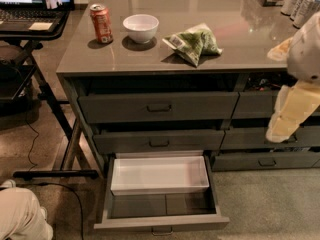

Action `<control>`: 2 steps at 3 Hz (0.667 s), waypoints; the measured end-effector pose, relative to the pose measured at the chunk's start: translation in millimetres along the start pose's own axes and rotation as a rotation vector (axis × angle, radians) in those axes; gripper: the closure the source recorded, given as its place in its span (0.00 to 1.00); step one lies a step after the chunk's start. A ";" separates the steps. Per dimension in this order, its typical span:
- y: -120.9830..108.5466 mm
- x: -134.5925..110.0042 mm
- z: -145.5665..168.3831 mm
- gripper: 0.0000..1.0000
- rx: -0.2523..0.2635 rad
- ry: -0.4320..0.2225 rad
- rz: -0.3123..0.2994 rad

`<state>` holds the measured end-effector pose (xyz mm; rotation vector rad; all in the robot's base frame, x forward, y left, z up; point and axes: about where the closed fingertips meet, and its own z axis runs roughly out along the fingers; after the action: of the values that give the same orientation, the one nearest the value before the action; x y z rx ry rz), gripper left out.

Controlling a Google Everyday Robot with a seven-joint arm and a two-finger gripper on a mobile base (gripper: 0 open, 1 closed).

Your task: Close bottom drawer

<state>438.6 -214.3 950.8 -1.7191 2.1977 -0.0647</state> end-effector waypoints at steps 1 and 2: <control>21.2 21.5 61.8 0.00 -0.035 -0.050 0.011; 56.5 51.3 145.1 0.00 -0.094 -0.122 0.021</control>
Offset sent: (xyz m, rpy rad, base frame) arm 0.0127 -0.0163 -0.2821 0.2662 -0.0888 0.0165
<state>418.7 -222.5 788.2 -1.7012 2.1597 0.1479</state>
